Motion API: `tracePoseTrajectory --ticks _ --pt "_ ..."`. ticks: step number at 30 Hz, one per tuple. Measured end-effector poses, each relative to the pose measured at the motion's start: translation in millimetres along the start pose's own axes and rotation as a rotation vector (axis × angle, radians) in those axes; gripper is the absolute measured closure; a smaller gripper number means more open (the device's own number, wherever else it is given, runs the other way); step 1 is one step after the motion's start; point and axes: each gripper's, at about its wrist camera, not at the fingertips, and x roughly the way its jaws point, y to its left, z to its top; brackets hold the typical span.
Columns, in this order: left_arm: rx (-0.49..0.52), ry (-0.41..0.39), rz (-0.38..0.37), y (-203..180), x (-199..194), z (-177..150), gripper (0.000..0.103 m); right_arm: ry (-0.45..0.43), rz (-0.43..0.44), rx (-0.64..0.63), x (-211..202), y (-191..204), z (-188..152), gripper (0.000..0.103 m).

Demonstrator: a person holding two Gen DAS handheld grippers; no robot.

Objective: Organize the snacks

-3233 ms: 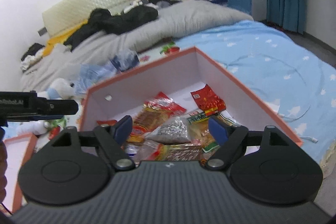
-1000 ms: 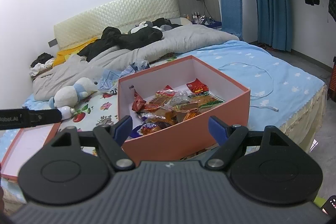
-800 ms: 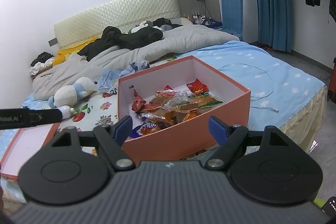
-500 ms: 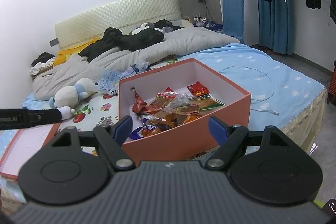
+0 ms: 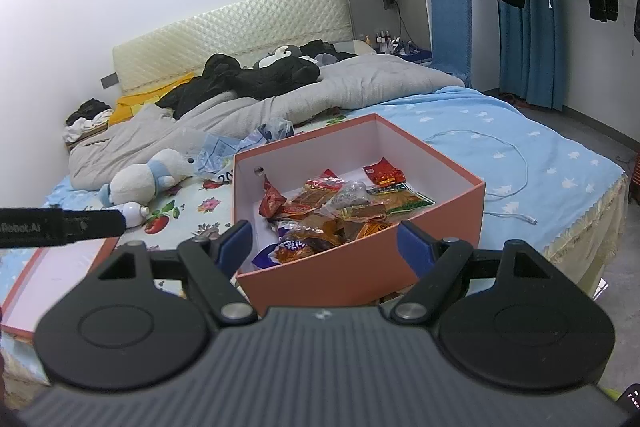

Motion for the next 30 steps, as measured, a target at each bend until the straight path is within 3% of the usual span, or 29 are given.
tracePoseTrajectory --ticks 9,10,12,14,30 --pt "0.006 0.021 0.007 3 3 1 0.004 -0.007 -0.023 -0.007 1 -2 1 0.022" --pt "0.009 0.022 0.009 2 3 2 0.004 -0.005 -0.023 -0.005 2 -4 1 0.022" --pt "0.014 0.023 0.011 1 4 2 0.003 0.002 -0.028 0.004 3 -5 2 0.007" --pt "0.010 0.021 0.001 1 4 2 0.003 -0.004 -0.040 0.017 3 -7 2 0.000" --pt "0.002 0.041 0.031 2 6 5 0.003 0.002 -0.040 0.028 3 -9 2 0.000"
